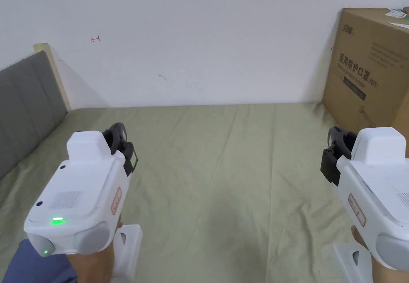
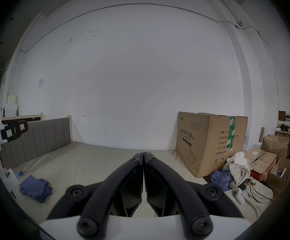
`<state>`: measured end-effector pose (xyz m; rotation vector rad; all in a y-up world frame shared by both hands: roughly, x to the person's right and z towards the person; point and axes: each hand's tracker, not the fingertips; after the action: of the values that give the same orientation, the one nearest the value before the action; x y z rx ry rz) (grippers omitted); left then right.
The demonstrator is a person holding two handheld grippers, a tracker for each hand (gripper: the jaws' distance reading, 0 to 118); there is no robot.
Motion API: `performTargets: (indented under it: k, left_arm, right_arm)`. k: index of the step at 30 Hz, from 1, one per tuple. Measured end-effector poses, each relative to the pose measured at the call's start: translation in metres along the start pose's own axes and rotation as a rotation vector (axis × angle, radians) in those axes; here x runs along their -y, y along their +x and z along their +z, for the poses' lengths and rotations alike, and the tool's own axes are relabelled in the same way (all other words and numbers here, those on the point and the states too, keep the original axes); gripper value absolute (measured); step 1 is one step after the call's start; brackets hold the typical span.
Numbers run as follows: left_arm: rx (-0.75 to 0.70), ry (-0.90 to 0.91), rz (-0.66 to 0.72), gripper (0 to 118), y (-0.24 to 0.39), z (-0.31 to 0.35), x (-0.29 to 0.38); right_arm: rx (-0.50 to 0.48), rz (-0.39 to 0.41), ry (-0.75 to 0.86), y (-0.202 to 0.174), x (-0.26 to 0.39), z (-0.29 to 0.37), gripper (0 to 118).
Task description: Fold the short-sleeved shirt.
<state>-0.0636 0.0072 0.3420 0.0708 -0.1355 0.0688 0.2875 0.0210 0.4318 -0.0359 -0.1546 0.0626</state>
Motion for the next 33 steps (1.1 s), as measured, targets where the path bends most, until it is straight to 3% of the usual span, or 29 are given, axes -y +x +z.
performTargets:
  k: [33]
  left_arm:
    - [0.054, -0.065, -0.026, 0, 0.014, 0.003, 0.027]
  right_arm:
    - [-0.001, -0.005, -0.013, -0.003, 0.012, -0.002, 0]
